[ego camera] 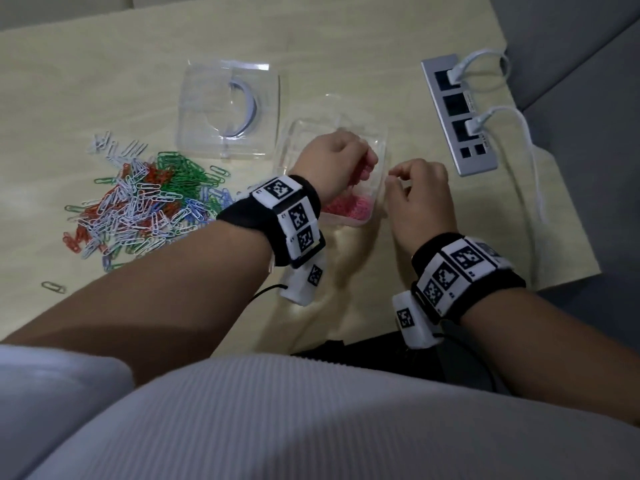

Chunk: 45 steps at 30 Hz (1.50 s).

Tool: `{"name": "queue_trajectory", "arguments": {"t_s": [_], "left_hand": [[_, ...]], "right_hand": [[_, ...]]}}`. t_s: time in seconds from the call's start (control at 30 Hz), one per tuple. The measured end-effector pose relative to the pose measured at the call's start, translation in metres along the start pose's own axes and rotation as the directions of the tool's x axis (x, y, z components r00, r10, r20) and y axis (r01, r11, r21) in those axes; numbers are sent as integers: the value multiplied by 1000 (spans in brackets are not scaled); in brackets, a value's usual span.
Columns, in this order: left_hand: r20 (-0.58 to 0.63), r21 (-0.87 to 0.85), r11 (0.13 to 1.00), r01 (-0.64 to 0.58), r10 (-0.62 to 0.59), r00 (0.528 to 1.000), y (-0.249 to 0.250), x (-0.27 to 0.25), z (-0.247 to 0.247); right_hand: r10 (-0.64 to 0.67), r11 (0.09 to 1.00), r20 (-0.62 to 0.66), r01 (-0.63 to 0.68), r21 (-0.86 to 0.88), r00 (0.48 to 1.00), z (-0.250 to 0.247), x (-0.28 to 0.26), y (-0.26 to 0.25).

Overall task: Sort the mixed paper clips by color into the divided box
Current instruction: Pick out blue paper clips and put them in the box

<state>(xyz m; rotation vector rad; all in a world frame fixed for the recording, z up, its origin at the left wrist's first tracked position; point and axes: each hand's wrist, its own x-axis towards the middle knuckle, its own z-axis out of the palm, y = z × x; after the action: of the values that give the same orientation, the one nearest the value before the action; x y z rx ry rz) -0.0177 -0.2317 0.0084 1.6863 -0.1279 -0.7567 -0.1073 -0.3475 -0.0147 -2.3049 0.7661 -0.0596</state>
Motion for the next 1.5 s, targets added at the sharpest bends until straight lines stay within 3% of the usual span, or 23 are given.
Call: {"name": "queue_trajectory", "arguments": {"t_s": [0.07, 0.13, 0.33, 0.67, 0.73, 1.0, 1.1, 1.23, 1.4, 1.5], "left_hand": [[8, 158, 986, -44, 43, 999, -4, -1, 0], [1, 192, 979, -70, 72, 997, -6, -2, 1], [29, 95, 992, -86, 83, 996, -7, -7, 3], [62, 98, 993, -68, 62, 996, -9, -16, -3], [84, 115, 986, -117, 108, 991, -12, -16, -5], [123, -77, 981, -176, 185, 975, -19, -20, -13], [55, -88, 981, -174, 179, 982, -16, -25, -26], [-84, -81, 988, -130, 123, 989, -21, -40, -62], [-282, -75, 996, 49, -68, 957, -43, -63, -132], [-348, -56, 983, 173, -182, 920, -60, -76, -174]], "right_hand": [[-15, 1000, 4, 15, 1, 1000, -3, 2, 2], [-26, 1000, 9, 26, -4, 1000, -4, 4, 4], [-69, 998, 20, 69, 9, 997, -5, 9, 6], [-110, 994, 31, 110, 2, 993, -4, 10, 2], [-114, 994, 27, 113, 2, 993, -2, 9, 0], [-133, 991, -4, 133, -6, 991, 5, 2, -9], [-163, 987, -6, 163, -5, 987, 10, -2, -18], [-315, 949, 48, 315, -2, 948, 24, -10, -41], [-493, 870, 109, 487, 77, 863, 56, -23, -80], [-491, 870, 218, 490, 62, 844, 74, -30, -102]]}}
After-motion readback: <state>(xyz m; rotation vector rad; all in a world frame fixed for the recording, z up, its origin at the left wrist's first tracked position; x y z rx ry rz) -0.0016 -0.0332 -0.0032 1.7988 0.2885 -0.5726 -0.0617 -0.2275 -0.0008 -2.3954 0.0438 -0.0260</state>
